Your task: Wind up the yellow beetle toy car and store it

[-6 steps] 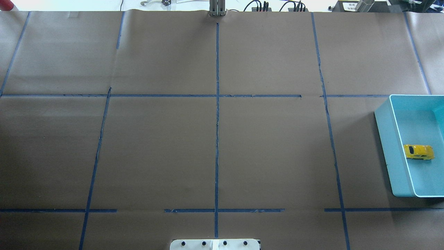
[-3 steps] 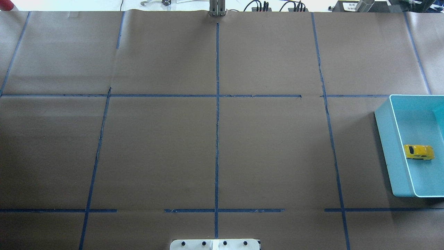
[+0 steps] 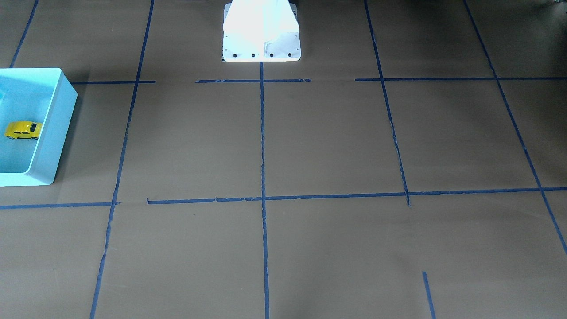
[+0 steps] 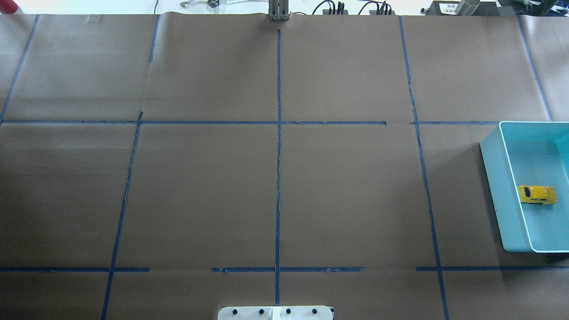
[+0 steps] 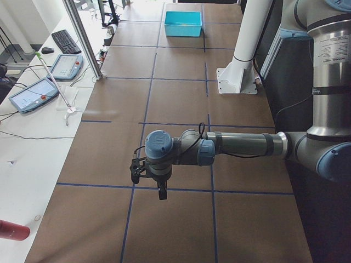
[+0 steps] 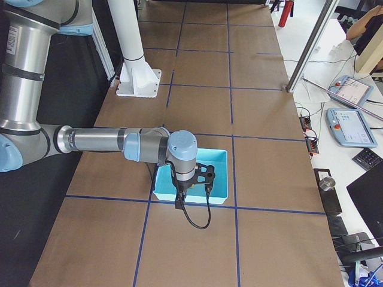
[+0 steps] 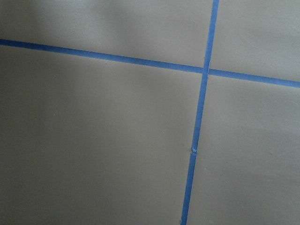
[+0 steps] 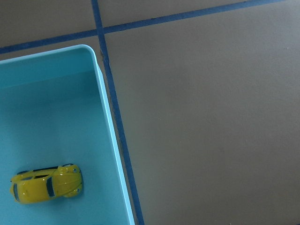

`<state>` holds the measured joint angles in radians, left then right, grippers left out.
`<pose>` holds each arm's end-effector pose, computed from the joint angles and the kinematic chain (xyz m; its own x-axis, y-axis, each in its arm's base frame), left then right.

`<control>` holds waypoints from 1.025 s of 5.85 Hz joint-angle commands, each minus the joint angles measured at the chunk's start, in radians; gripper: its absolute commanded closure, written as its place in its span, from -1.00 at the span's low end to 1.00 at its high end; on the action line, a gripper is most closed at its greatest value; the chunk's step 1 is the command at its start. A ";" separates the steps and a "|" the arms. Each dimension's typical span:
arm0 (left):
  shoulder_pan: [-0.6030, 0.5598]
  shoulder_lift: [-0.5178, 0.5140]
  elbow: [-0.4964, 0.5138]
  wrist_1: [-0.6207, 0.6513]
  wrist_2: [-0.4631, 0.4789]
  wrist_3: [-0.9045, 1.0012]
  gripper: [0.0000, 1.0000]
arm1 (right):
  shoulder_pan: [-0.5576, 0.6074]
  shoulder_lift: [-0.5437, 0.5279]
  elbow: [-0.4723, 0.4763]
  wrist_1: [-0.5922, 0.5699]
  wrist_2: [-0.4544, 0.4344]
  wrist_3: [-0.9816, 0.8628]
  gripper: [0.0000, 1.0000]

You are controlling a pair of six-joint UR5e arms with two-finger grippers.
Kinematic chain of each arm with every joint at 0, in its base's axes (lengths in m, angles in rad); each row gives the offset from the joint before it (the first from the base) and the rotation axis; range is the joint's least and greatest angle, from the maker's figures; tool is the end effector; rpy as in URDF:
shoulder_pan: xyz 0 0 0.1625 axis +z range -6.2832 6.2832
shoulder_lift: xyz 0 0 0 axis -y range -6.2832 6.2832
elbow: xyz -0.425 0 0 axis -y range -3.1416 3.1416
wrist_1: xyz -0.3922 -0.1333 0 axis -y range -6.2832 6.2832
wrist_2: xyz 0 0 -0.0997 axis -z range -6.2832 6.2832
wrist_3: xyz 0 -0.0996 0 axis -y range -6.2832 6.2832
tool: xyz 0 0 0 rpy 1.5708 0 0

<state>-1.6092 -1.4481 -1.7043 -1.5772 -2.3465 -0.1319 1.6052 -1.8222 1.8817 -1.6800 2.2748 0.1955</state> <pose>-0.0804 -0.4383 0.6494 0.7026 -0.1466 -0.6963 0.1319 0.9884 -0.0750 0.0819 -0.3790 0.6316 0.7395 0.2511 0.6245 -0.1815 0.9678 -0.1743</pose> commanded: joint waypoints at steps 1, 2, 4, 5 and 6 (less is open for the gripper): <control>0.000 0.000 0.000 0.000 0.001 0.000 -1.00 | -0.042 0.004 -0.003 0.002 -0.006 0.123 -1.00; 0.000 0.000 0.000 0.000 0.000 0.000 -1.00 | -0.041 0.004 -0.001 0.002 0.000 0.119 -1.00; 0.000 0.000 0.000 0.000 0.000 0.000 -1.00 | -0.041 0.010 0.002 0.002 0.000 0.110 -1.00; 0.000 0.000 0.000 0.000 0.000 0.000 -1.00 | -0.042 0.038 0.004 -0.006 0.000 0.084 -1.00; 0.000 0.000 0.000 0.000 0.001 0.000 -1.00 | -0.041 0.031 0.005 -0.009 -0.001 -0.077 -1.00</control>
<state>-1.6092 -1.4481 -1.7043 -1.5769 -2.3466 -0.1319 1.5640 -1.7932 1.8851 -1.6849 2.2745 0.2378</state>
